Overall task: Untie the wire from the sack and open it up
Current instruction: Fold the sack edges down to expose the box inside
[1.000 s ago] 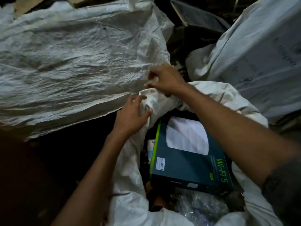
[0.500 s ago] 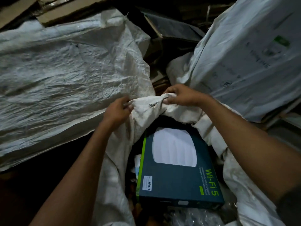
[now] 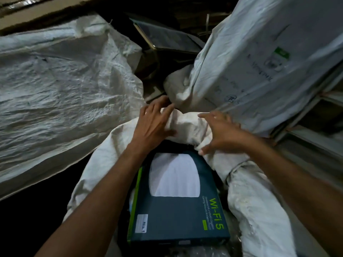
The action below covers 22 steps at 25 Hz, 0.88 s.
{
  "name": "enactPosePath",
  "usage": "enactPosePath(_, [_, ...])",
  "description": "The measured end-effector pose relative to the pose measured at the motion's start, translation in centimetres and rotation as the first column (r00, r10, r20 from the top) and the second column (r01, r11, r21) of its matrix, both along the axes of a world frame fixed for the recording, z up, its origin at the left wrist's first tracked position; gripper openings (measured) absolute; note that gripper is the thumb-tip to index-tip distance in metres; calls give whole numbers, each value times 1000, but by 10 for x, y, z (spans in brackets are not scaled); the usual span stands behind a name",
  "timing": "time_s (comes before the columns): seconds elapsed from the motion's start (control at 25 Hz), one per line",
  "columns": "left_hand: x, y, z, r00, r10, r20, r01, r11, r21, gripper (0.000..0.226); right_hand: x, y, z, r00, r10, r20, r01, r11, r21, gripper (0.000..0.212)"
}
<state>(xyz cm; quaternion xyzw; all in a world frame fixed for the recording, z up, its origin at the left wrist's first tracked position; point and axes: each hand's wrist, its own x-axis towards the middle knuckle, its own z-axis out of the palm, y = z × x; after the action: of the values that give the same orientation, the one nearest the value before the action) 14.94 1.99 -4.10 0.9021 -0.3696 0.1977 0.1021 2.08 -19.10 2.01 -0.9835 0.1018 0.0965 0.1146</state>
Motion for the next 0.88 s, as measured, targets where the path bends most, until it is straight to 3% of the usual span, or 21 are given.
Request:
enactPosePath(0.08, [4, -24, -1, 998, -62, 26, 58, 988, 141, 69, -20, 9, -25, 995, -100, 10, 100, 980, -173, 123])
enactPosePath(0.16, [5, -36, -5, 995, -78, 60, 62, 971, 230, 36, -17, 3, -36, 978, -131, 160, 156, 976, -154, 95])
enactPosePath(0.2, [7, -35, -5, 995, -78, 63, 61, 971, 231, 24, -12, -11, -36, 961, -153, 231, 173, 982, -69, 73])
enactPosePath(0.28, [21, -28, 4, 997, -55, -56, 65, 980, 189, 20, -3, -44, -31, 930, -239, 279, 161, 948, 275, 35])
enactPosePath(0.32, [28, -28, 14, 986, -48, -160, 76, 981, 176, 27, 0, -58, -29, 930, -288, 226, 159, 874, 459, 22])
enactPosePath(0.4, [40, -35, 27, 913, -11, -408, 78, 986, 147, 36, 4, -77, -28, 941, -336, -34, 247, 619, 746, 11])
enactPosePath(0.48, [36, -47, 23, 906, 64, -418, -12, 992, 125, 37, 9, -85, -37, 912, -310, -268, 376, 371, 849, 12])
enactPosePath(0.52, [29, -51, 16, 943, 75, -323, -43, 993, 106, 42, 12, -83, -38, 889, -337, -312, 428, 363, 828, 11])
enactPosePath(0.56, [18, -57, 10, 980, 31, -197, -8, 993, 114, 54, 13, -81, -34, 858, -411, -307, 476, 416, 775, 15])
enactPosePath(0.6, [8, -66, 4, 991, -81, -104, 96, 985, 144, 69, 12, -79, -25, 836, -497, -235, 515, 559, 650, 28])
enactPosePath(0.64, [-1, -78, -1, 976, -208, -70, 217, 959, 184, 81, 5, -74, -11, 831, -540, -137, 537, 713, 451, 47])
enactPosePath(0.68, [-11, -94, -4, 951, -304, -63, 310, 925, 219, 84, -7, -66, 2, 824, -565, -34, 554, 791, 259, 66])
enactPosePath(0.76, [-25, -124, -7, 932, -356, -66, 362, 908, 210, 64, -44, -33, 15, 826, -556, 94, 538, 827, 163, 94])
enactPosePath(0.88, [-31, -155, 3, 956, -292, 12, 284, 937, 205, 32, -118, 28, -4, 853, -516, -73, 518, 823, 235, 118])
